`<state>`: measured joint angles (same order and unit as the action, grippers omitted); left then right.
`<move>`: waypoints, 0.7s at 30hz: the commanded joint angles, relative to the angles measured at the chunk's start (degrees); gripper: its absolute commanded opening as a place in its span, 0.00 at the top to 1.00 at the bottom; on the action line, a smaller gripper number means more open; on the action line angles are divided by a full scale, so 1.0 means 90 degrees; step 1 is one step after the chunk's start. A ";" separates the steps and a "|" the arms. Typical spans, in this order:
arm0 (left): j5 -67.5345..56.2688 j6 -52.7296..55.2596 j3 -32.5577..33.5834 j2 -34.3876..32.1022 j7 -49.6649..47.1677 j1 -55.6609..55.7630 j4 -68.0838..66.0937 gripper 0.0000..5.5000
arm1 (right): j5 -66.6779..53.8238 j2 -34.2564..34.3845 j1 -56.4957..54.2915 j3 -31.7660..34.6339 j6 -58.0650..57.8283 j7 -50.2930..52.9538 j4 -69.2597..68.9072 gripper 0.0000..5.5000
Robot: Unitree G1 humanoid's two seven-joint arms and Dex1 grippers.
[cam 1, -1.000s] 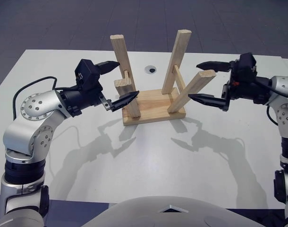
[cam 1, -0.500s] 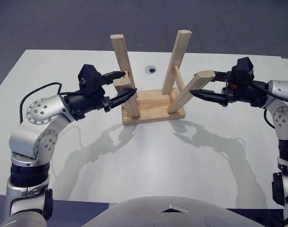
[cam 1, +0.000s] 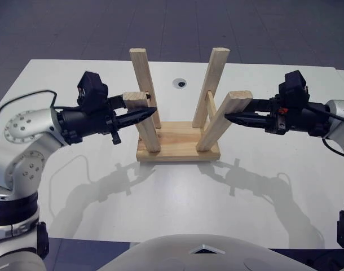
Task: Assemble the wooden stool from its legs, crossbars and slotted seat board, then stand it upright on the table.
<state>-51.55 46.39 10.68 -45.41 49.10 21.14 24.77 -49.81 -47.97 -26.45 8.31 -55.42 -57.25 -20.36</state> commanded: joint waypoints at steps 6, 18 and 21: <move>0.0534 0.1882 -0.0794 0.1521 -0.1069 0.3626 -0.4801 0.74 | 0.0010 0.2699 -0.3159 0.0669 -0.3015 0.3828 0.3303 0.74; 0.2703 -0.1114 -0.1096 0.2467 -0.0751 0.5045 -0.9891 0.66 | 0.1576 0.4040 -0.4667 0.0935 -0.1179 0.4957 0.7357 0.58; 0.2881 -0.1769 -0.0963 0.2488 -0.0839 0.5064 -1.0253 0.54 | 0.1713 0.4074 -0.4764 0.0955 -0.1051 0.4797 0.7621 0.49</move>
<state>-31.74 34.89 4.66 -24.94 43.38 66.51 -64.80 -34.95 -13.34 -66.87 17.85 -64.88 -12.86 45.95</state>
